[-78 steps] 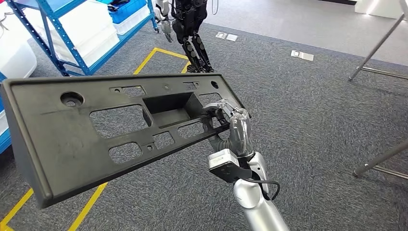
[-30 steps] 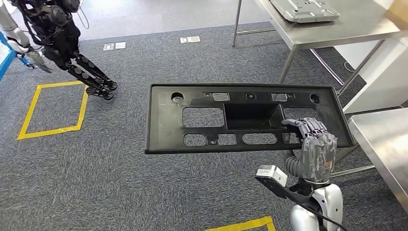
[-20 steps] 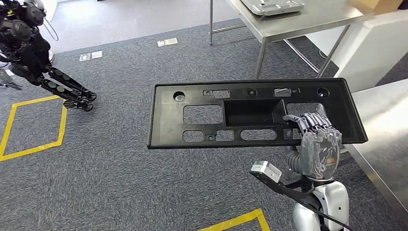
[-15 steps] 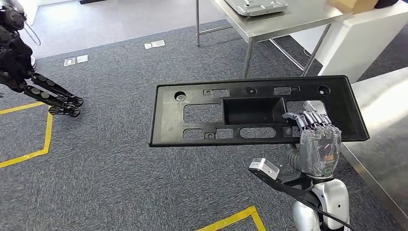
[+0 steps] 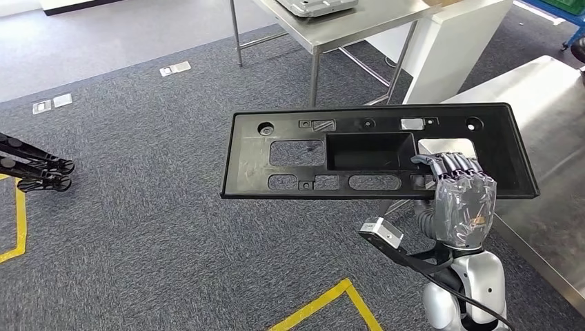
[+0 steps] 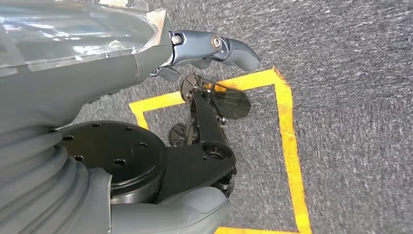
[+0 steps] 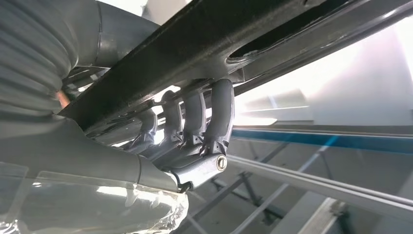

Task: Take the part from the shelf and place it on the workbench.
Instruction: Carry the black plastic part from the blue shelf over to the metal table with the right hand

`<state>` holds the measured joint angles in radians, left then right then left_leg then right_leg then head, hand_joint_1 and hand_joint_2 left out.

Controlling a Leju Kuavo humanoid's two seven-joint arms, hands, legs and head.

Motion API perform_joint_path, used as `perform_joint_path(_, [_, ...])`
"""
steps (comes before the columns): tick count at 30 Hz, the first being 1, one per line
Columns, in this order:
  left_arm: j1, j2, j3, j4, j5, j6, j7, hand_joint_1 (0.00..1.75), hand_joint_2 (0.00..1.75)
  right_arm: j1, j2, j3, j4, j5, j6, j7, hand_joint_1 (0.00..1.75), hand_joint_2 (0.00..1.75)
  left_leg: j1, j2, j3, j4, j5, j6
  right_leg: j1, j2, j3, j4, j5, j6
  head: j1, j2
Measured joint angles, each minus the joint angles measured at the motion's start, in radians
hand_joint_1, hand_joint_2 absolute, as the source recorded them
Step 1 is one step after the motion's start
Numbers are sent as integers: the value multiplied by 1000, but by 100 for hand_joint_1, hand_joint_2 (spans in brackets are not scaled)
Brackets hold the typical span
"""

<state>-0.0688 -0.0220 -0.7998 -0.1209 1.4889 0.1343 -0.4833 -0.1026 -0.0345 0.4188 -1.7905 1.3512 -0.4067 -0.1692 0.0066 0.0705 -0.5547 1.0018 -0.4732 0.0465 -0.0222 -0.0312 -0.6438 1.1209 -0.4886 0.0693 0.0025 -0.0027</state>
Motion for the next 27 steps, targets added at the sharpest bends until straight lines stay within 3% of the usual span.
perform_joint_path(2, [0,1,0,0,0,8,4,0,175,-2,-2,-3,3,5,0,4,175,175,-6,17,4,3,-6,-11,2,-37,58,-103,29,-5,-1,0])
perform_joint_path(3, [-1,2,0,0,0,10,5,0,175,-3,-3,-5,5,8,1,6,175,175,-8,25,6,4,-8,-16,5,-40,63,-114,32,-12,-2,0])
perform_joint_path(5, [-3,2,0,-1,0,14,1,0,175,-6,-5,-10,11,13,1,10,175,175,-6,43,9,4,-12,-26,4,-16,59,-113,38,-26,-3,0])
perform_joint_path(6, [-4,3,0,-1,0,14,-4,0,175,-8,-7,-14,15,16,1,13,175,175,-3,34,8,11,-20,-31,1,-4,58,-114,40,-32,-3,0])
perform_joint_path(8, [-5,3,-1,-2,0,12,-21,0,175,-18,-9,-20,25,20,0,17,175,175,4,-14,-18,75,-65,-40,-6,18,58,-116,46,-47,-6,0])
perform_joint_path(9, [-4,3,-1,-2,-1,11,-30,0,175,-24,-10,-23,33,21,-1,21,175,175,5,-44,-45,138,-99,-43,-5,29,57,-116,48,-51,-8,0])
perform_joint_path(11, [-2,3,-1,-2,2,8,-47,0,175,-36,-14,-29,54,23,-4,29,175,175,6,-67,-107,261,-147,-43,-1,53,55,-115,50,-56,-10,0])
perform_joint_path(12, [-1,3,-1,-2,5,7,-55,0,175,-41,-16,-34,66,26,-6,34,175,175,6,-70,-122,286,-145,-41,0,66,54,-115,50,-57,-10,0])
perform_joint_path(13, [-1,3,-1,-2,10,8,-63,0,175,-45,-18,-40,78,32,-11,40,175,175,6,-73,-118,268,-122,-38,2,79,55,-114,51,-57,-10,0])
perform_joint_path(14, [-1,4,-1,-2,15,14,-69,0,175,-50,-20,-47,90,38,-17,46,175,175,6,-78,-96,216,-85,-34,2,92,56,-114,51,-58,-10,0])
perform_joint_path(16, [-1,6,0,-2,20,37,-82,0,175,-60,-22,-65,112,52,-35,62,175,175,8,-120,-36,83,-24,-28,2,114,55,-112,53,-55,-9,0])
perform_joint_path(18, [-1,10,-1,-2,17,59,-100,0,175,-70,-26,-91,134,64,-52,78,175,175,6,-145,-10,22,-6,-25,3,130,48,-113,58,-47,-9,0])
perform_joint_path(20, [-2,12,-2,-2,9,55,-112,0,175,-76,-29,-121,156,80,-62,89,175,175,-1,-126,-11,16,0,-17,3,147,38,-117,65,-33,-10,0])
perform_joint_path(21, [-2,14,-2,-2,6,44,-113,0,175,-77,-30,-137,165,89,-64,92,175,175,-1,-116,-10,9,6,-10,4,140,31,-114,64,-28,-9,0])
perform_joint_path(23, [-3,16,-5,-3,4,20,-111,0,175,-86,-32,-170,186,105,-68,98,175,175,1,-91,-8,-6,17,6,8,97,0,-61,36,-26,-5,0])
perform_joint_path(25, [-2,16,-9,-3,8,5,-107,0,175,-99,-32,-200,210,117,-71,106,175,175,1,-63,-9,-10,21,12,9,53,-59,67,-23,-33,0,0])
perform_joint_path(27, [0,15,-12,-3,12,-2,-102,0,175,-108,-32,-227,237,123,-72,110,175,175,-1,-35,-11,-10,21,12,8,44,-103,166,-56,-28,0,0])
